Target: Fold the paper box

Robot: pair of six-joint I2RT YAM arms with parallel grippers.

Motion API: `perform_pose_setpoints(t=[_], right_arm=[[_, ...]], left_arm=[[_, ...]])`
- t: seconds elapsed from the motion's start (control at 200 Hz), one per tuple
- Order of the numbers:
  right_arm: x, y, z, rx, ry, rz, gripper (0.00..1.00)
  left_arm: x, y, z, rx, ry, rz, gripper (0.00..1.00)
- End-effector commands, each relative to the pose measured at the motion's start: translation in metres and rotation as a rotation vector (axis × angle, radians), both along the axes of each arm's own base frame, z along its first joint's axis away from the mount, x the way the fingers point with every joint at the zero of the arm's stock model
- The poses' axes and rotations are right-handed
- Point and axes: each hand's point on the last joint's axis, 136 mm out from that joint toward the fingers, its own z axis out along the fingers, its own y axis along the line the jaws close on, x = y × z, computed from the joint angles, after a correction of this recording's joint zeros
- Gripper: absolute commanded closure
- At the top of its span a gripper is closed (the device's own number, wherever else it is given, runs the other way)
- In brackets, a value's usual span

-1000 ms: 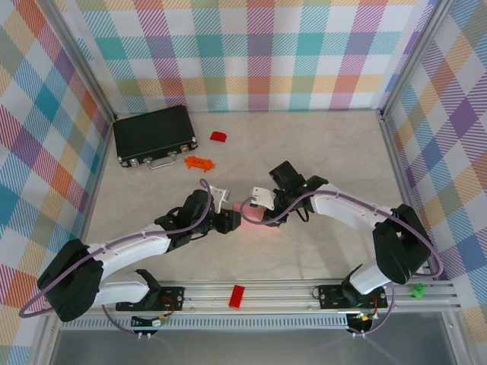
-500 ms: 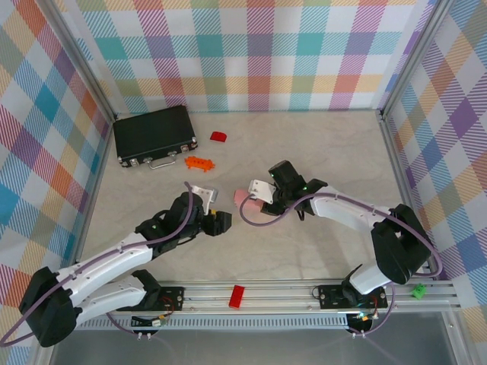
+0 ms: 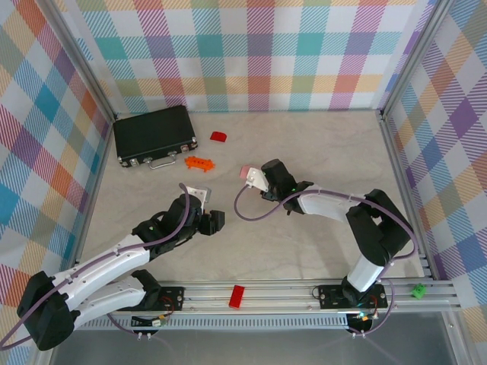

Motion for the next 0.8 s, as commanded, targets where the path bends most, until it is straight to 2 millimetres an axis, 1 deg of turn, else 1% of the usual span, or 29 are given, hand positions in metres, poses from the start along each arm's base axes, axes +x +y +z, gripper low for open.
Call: perform_pose_setpoints(t=[0.0, 0.125, 0.23, 0.29, 0.35, 0.365, 0.375, 0.395, 0.46, 0.505, 0.55, 0.595, 0.63, 0.705, 0.735, 0.795], right_arm=[[-0.032, -0.003, -0.026, -0.016, 0.145, 0.049, 0.45], [-0.054, 0.001, -0.026, 0.033, 0.214, 0.108, 0.35], [-0.059, 0.003, -0.018, 0.081, 0.212, 0.108, 0.3], [-0.06, 0.005, -0.009, 0.133, 0.202, 0.1, 0.26], [-0.061, 0.009, 0.0, 0.192, 0.192, 0.096, 0.24], [-0.06, 0.009, 0.002, 0.207, 0.187, 0.091, 0.23], [-0.06, 0.009, 0.005, 0.219, 0.184, 0.087, 0.23], [-0.06, 0.01, 0.008, 0.243, 0.182, 0.079, 0.23], [-0.057, 0.009, 0.019, 0.32, 0.161, 0.052, 0.22], [-0.052, 0.005, 0.027, 0.371, 0.131, 0.013, 0.22], [-0.046, -0.001, 0.035, 0.417, 0.101, -0.039, 0.21], [-0.036, -0.013, 0.042, 0.453, 0.062, -0.119, 0.21], [-0.03, -0.022, 0.047, 0.475, 0.035, -0.177, 0.21], [-0.014, -0.051, 0.055, 0.498, -0.039, -0.337, 0.21], [-0.009, -0.064, 0.057, 0.5, -0.066, -0.399, 0.21], [0.0, -0.094, 0.059, 0.495, -0.117, -0.537, 0.21]], left_arm=[[-0.001, 0.006, -0.003, 0.009, -0.001, 0.026, 0.35], [0.0, 0.007, -0.004, 0.014, -0.001, 0.031, 0.34], [0.002, 0.009, -0.004, 0.022, -0.005, 0.045, 0.29], [0.005, 0.012, -0.003, 0.031, -0.015, 0.06, 0.26], [0.009, 0.016, -0.001, 0.046, -0.03, 0.082, 0.23], [0.011, 0.018, 0.0, 0.051, -0.037, 0.091, 0.21], [0.009, 0.022, -0.004, 0.074, -0.022, 0.096, 0.2], [0.011, 0.026, -0.005, 0.091, -0.024, 0.109, 0.18], [0.02, 0.036, 0.0, 0.132, -0.052, 0.159, 0.13], [0.027, 0.048, 0.002, 0.174, -0.075, 0.208, 0.09], [0.036, 0.061, 0.005, 0.223, -0.105, 0.263, 0.05], [0.044, 0.077, 0.009, 0.276, -0.137, 0.331, 0.01], [0.051, 0.09, 0.011, 0.317, -0.155, 0.383, 0.0], [0.063, 0.118, 0.012, 0.402, -0.176, 0.483, 0.0], [0.072, 0.124, 0.019, 0.395, -0.201, 0.527, 0.0], [0.081, 0.14, 0.021, 0.43, -0.199, 0.579, 0.0]])
